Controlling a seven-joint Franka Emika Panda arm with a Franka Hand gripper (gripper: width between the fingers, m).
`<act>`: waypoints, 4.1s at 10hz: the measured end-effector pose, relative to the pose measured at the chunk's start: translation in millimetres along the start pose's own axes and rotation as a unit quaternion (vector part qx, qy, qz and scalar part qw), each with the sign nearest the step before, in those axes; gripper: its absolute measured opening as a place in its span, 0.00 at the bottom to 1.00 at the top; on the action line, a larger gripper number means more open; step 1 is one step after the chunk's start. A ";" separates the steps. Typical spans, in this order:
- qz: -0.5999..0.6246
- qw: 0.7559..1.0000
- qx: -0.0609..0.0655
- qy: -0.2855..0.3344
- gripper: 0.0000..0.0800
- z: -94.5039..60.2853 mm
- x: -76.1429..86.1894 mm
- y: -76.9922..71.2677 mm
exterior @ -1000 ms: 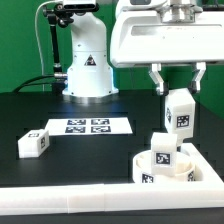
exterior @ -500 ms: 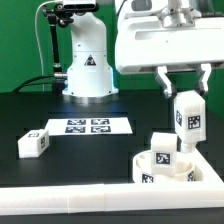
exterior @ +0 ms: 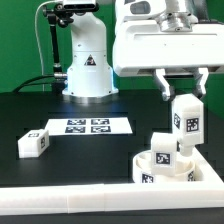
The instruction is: Assemble stool
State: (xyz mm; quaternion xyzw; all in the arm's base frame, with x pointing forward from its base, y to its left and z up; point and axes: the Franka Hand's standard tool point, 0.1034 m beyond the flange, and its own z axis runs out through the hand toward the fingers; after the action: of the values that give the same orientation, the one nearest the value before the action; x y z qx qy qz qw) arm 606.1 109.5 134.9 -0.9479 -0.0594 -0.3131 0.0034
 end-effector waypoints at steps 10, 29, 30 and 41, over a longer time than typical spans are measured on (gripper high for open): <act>-0.004 1.000 -0.004 -0.009 0.42 0.5 -23.7 -3.4; -0.012 1.000 -0.006 -0.021 0.80 11.4 -38.0 -4.0; -0.013 1.000 -0.006 -0.020 0.81 10.6 -36.9 -3.3; -0.009 0.998 0.005 -0.059 0.81 -11.8 -10.7 -2.5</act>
Offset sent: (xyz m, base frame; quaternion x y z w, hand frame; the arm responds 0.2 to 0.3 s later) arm -0.0288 -0.0031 -0.0008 -0.0018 0.0077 -0.0037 1.0000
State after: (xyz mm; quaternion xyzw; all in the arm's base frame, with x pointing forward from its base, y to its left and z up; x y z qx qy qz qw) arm 590.3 110.2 138.0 -0.9640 -0.0696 -0.2566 0.0019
